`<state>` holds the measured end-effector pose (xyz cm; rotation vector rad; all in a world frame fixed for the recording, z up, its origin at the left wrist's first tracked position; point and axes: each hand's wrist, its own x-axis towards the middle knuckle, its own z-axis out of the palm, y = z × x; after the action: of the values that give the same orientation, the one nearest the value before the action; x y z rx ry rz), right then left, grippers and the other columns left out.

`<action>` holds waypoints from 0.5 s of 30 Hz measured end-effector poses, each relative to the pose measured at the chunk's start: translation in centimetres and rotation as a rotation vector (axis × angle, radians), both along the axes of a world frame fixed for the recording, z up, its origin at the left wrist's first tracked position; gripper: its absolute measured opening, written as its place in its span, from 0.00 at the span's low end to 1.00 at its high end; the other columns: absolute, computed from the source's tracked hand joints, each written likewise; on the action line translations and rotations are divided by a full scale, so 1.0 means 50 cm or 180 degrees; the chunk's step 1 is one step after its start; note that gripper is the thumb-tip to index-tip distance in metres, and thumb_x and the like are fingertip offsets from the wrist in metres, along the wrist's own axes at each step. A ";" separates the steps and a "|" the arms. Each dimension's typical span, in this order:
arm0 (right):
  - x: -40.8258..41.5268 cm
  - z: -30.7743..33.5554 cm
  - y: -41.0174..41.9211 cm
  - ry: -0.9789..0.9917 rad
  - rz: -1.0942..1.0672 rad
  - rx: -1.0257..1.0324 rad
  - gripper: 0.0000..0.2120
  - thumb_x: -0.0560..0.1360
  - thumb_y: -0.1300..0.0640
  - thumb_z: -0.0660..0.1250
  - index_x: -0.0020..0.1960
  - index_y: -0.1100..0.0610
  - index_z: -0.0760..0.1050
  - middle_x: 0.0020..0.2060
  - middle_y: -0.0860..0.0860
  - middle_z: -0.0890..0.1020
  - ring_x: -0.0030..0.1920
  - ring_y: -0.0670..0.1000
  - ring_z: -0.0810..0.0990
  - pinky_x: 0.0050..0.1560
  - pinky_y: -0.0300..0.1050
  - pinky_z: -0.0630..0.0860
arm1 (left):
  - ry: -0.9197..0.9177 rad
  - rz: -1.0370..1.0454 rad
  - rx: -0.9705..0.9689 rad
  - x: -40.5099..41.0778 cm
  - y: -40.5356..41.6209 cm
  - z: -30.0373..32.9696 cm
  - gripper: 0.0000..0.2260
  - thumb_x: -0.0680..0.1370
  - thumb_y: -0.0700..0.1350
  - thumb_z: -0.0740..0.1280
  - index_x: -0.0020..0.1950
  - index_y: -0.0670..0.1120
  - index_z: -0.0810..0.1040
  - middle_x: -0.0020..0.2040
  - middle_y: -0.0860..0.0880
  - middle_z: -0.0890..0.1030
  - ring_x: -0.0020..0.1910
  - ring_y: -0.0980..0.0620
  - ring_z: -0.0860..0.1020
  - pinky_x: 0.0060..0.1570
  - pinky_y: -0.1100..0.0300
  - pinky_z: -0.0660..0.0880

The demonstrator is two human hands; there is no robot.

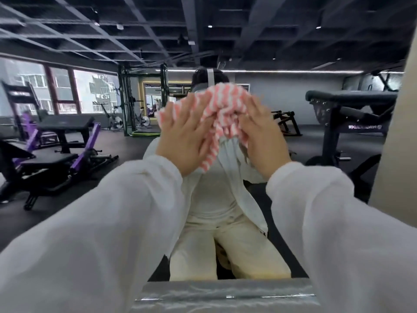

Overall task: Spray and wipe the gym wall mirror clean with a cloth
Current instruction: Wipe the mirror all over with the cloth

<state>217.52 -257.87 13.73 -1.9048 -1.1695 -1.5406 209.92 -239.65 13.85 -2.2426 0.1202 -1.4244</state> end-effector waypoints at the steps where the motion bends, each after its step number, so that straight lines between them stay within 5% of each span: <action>1: 0.003 -0.042 0.003 0.0101 0.0030 -0.0042 0.18 0.72 0.72 0.63 0.61 0.65 0.75 0.71 0.60 0.67 0.71 0.60 0.61 0.68 0.59 0.65 | 0.0043 -0.0029 0.0140 0.001 0.005 -0.037 0.24 0.79 0.52 0.52 0.74 0.46 0.60 0.76 0.43 0.57 0.75 0.39 0.53 0.70 0.35 0.47; 7: 0.025 -0.248 -0.019 -0.0347 -0.0315 -0.1445 0.27 0.71 0.70 0.63 0.69 0.61 0.63 0.71 0.59 0.63 0.71 0.60 0.62 0.68 0.62 0.65 | 0.0427 -0.0429 0.1015 -0.013 0.045 -0.220 0.22 0.75 0.44 0.53 0.70 0.43 0.61 0.77 0.44 0.50 0.77 0.46 0.42 0.71 0.41 0.43; 9: 0.017 -0.180 -0.031 -0.0111 -0.0458 -0.1292 0.23 0.76 0.61 0.56 0.71 0.58 0.64 0.72 0.57 0.65 0.71 0.59 0.64 0.67 0.62 0.67 | 0.0347 -0.0390 0.1025 -0.012 0.043 -0.166 0.22 0.75 0.42 0.52 0.70 0.44 0.62 0.75 0.43 0.60 0.76 0.44 0.47 0.71 0.43 0.42; 12: 0.013 -0.028 -0.044 -0.0234 -0.1046 -0.0953 0.25 0.64 0.67 0.68 0.62 0.62 0.72 0.66 0.61 0.70 0.65 0.62 0.69 0.64 0.59 0.71 | 0.0159 -0.0108 0.0801 -0.004 0.008 -0.023 0.26 0.73 0.45 0.53 0.72 0.45 0.61 0.71 0.40 0.67 0.71 0.39 0.60 0.70 0.43 0.46; 15: 0.024 0.108 -0.082 -0.0333 -0.1364 -0.0457 0.23 0.66 0.70 0.67 0.61 0.66 0.73 0.69 0.63 0.68 0.71 0.67 0.60 0.71 0.59 0.51 | 0.0110 0.0142 0.0418 0.012 -0.050 0.111 0.24 0.79 0.49 0.52 0.75 0.47 0.60 0.75 0.42 0.61 0.74 0.39 0.58 0.70 0.38 0.49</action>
<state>218.72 -261.98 19.15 -2.3085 -0.9772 -1.8339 210.53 -242.14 19.42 -2.1500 0.1689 -1.3162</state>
